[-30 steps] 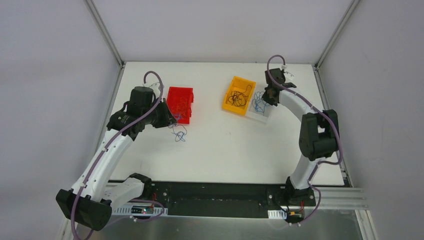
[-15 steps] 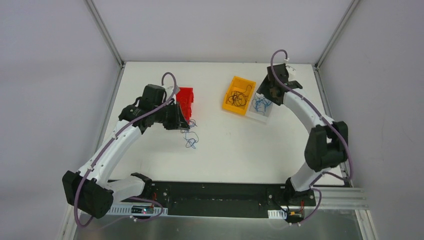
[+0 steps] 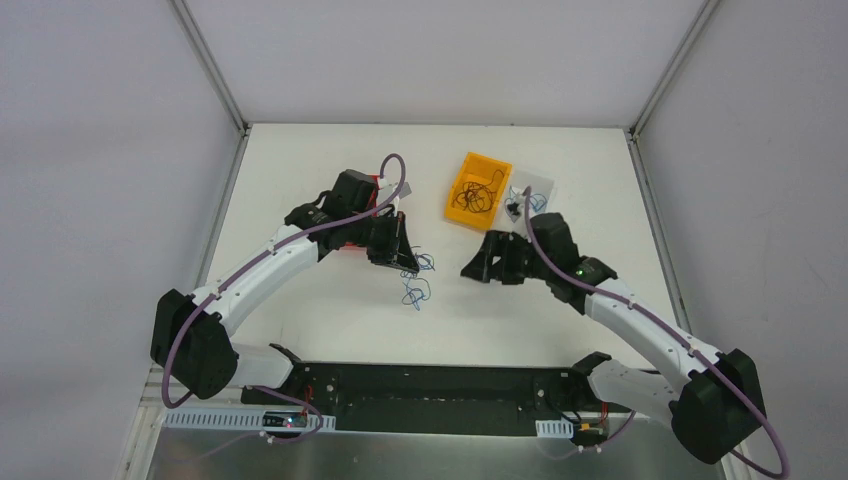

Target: Untangle the cables

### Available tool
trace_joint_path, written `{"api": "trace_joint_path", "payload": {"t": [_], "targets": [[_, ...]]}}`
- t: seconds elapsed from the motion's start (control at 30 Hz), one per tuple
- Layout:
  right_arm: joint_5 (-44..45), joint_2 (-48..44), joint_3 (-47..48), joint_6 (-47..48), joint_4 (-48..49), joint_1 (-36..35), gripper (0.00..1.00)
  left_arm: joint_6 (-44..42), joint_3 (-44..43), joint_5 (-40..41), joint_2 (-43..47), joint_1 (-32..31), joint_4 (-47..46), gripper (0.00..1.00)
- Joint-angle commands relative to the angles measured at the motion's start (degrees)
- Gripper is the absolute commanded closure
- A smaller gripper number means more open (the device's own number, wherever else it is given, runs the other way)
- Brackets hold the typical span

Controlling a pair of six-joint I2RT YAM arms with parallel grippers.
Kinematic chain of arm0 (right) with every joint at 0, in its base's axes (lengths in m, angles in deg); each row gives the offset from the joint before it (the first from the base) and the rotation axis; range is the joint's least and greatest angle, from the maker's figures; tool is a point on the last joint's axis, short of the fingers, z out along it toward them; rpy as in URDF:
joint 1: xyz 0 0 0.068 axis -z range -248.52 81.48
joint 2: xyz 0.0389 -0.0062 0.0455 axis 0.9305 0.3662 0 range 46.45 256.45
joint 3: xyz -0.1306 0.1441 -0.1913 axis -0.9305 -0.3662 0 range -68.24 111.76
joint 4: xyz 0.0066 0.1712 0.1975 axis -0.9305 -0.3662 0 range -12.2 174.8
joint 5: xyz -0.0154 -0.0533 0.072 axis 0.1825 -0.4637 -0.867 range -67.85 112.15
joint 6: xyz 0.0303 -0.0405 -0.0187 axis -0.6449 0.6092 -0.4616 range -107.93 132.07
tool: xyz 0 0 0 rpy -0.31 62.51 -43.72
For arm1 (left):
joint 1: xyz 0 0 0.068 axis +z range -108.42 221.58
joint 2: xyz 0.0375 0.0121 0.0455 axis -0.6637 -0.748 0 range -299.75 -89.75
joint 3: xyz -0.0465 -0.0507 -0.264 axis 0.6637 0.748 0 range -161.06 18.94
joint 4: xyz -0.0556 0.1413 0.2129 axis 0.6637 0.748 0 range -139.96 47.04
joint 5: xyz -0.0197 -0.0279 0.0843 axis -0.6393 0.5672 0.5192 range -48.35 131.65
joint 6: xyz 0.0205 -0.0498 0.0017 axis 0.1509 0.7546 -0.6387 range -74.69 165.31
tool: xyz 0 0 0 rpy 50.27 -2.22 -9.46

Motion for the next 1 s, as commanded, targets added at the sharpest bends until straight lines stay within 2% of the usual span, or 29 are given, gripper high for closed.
{"api": "trace_joint_path", "payload": {"t": [0.0, 0.23, 0.4, 0.5, 0.57, 0.67, 0.8, 0.83, 0.97], "targets": [[-6.0, -4.1, -4.3, 4.5, 9.7, -9.4, 0.25, 2.2, -1.9, -6.0, -0.3, -0.8, -5.6, 1.0], [-1.3, -4.5, -7.3, 5.4, 19.4, -15.2, 0.22, 6.7, -2.1, -10.0, 1.8, -2.3, -9.1, 1.0], [-2.0, -1.9, -5.4, 6.8, 22.3, -17.5, 0.28, 8.6, -2.1, -11.8, 3.2, -2.7, -10.6, 1.0], [-2.8, -0.3, -4.3, 7.0, 23.1, -19.0, 0.37, 9.2, -2.2, -12.2, 3.7, -2.8, -11.3, 1.0], [-2.6, 0.3, -3.9, 6.9, 23.2, -19.8, 0.47, 9.5, -1.9, -12.0, 4.0, -2.8, -12.0, 1.0], [-1.1, -0.4, -4.2, 6.1, 23.1, -20.4, 0.71, 9.0, -1.7, -10.6, 4.8, -2.8, -12.2, 1.0], [1.4, -4.3, -6.5, 4.3, 23.3, -20.4, 0.97, 8.2, -0.8, -7.0, 6.2, -2.7, -12.1, 0.9], [2.0, -5.3, -6.9, 3.9, 23.2, -20.4, 1.0, 7.9, -0.4, -5.6, 6.6, -2.7, -12.1, 0.85], [4.7, -8.1, -6.9, 2.2, 20.0, -20.4, 1.0, 6.3, 2.1, -0.9, 8.8, -2.6, -12.1, 0.57]]}}
